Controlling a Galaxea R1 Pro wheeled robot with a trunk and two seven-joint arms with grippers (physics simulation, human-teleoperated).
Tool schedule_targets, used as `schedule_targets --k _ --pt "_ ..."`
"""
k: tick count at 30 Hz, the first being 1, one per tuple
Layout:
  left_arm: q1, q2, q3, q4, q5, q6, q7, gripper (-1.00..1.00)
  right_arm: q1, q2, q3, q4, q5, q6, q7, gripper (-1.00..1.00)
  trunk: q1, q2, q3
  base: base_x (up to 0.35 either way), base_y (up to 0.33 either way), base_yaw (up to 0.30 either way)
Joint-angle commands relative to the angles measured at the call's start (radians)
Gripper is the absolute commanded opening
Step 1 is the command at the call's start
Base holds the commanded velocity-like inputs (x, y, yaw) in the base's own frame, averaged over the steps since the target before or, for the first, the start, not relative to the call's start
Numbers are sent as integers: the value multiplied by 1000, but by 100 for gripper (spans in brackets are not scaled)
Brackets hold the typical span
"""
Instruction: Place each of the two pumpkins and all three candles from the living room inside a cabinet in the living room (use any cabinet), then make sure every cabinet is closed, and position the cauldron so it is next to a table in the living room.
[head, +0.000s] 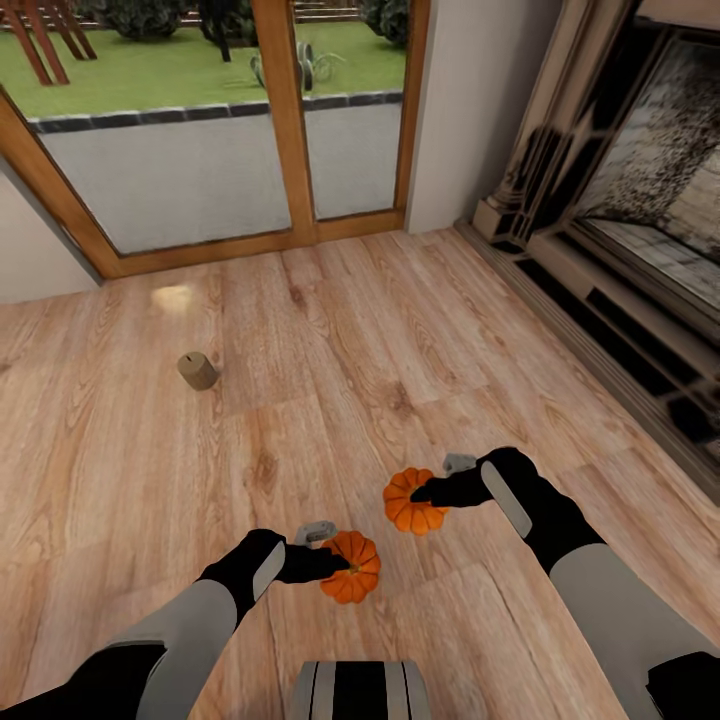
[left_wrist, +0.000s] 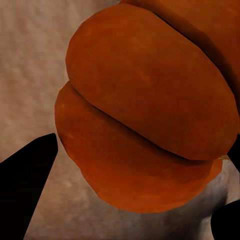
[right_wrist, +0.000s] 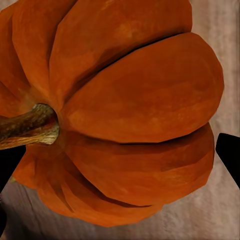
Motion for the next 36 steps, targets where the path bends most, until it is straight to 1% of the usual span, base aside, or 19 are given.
schedule_targets --k 1,36 --pt "0 -1 7 -1 2 9 2 -100 0 -1 2 2 11 2 9 -100 -1 0 3 0 0 0" --pt "0 -4 9 -1 4 9 2 -100 2 -1 2 4 9 2 11 -100 -16 8 139 0 0 0"
